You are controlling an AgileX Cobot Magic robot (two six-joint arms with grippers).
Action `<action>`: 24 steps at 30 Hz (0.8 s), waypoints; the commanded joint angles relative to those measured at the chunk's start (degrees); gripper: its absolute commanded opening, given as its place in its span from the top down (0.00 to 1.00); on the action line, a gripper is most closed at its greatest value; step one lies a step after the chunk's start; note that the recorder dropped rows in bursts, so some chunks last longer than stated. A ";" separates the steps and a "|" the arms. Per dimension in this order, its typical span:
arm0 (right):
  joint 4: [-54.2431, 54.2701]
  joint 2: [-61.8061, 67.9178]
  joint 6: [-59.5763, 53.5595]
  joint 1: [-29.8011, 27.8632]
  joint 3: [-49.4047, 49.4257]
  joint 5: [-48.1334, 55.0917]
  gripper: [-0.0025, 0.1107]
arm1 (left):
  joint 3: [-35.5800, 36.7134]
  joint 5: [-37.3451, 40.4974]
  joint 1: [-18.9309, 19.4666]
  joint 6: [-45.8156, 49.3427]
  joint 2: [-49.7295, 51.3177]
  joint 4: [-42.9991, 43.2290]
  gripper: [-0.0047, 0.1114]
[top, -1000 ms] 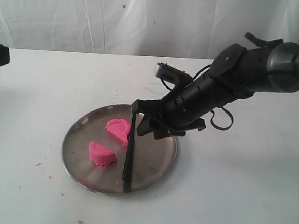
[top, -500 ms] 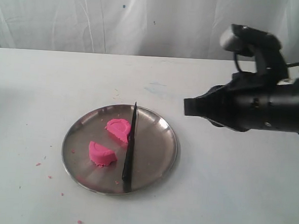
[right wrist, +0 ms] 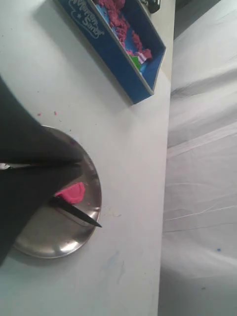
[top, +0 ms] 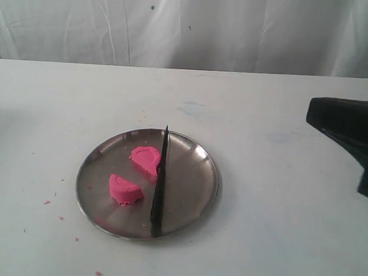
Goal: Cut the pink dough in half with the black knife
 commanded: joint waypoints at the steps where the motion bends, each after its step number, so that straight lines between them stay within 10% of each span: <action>1: 0.33 -3.89 -0.43 -0.42 0.30 0.36 0.98 | 0.24 0.50 0.06 0.12 -0.38 -0.56 0.96; 18: -1.91 -6.61 -0.53 -0.42 1.92 -3.50 0.98 | 0.24 0.50 0.06 0.12 -0.38 -0.56 0.96; 24: -34.58 -14.93 36.64 -0.55 15.70 -12.35 0.98 | 0.24 0.52 0.06 0.12 -0.38 -0.56 0.96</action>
